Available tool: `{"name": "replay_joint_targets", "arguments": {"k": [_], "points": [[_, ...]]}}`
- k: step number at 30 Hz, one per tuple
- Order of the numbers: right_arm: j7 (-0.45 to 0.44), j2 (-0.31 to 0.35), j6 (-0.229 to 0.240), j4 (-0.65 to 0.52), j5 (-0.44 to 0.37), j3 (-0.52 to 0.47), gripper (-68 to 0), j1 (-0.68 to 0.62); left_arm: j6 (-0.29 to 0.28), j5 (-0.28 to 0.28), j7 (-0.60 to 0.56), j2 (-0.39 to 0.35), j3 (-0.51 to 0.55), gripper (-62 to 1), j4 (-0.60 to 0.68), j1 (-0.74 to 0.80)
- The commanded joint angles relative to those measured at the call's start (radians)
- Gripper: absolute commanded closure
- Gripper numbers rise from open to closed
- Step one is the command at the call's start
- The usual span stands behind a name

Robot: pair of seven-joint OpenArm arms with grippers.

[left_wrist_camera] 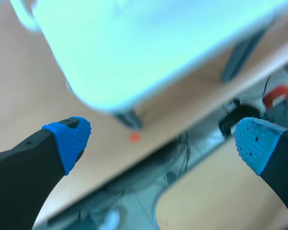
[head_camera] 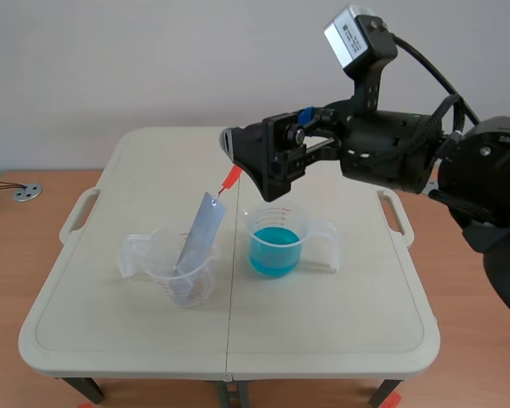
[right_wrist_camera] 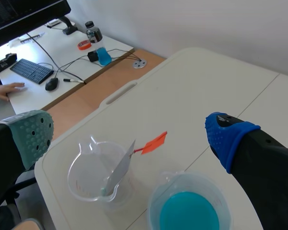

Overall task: Hold the metal plate by the orange handle, dip it into the blue solution, take it out and point at it, then put the plate back in the beaker on the left.
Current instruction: 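Return to the home posture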

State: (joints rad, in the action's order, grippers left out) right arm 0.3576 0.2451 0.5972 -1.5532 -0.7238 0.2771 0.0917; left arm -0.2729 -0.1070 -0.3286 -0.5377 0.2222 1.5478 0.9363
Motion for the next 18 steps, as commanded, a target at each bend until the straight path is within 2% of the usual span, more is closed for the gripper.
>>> {"name": "replay_joint_targets", "arguments": {"k": [1, 10, 18], "points": [[-0.012, 0.019, -0.004, -0.048, -0.014, -0.012, -66.3, -0.032, 0.002, -0.007, 0.007, -0.001, 0.003, -62.3, 0.054, -0.014], [-0.012, 0.035, 0.002, -0.191, 0.018, -0.19, -66.3, -0.249, 0.002, -0.024, 0.042, 0.0, 0.003, -62.3, 0.183, -0.126], [-0.061, 0.096, 0.001, -0.224, 0.027, -0.237, -66.3, -0.366, 0.002, -0.082, 0.063, -0.001, 0.001, -62.3, 0.212, -0.223]]}}
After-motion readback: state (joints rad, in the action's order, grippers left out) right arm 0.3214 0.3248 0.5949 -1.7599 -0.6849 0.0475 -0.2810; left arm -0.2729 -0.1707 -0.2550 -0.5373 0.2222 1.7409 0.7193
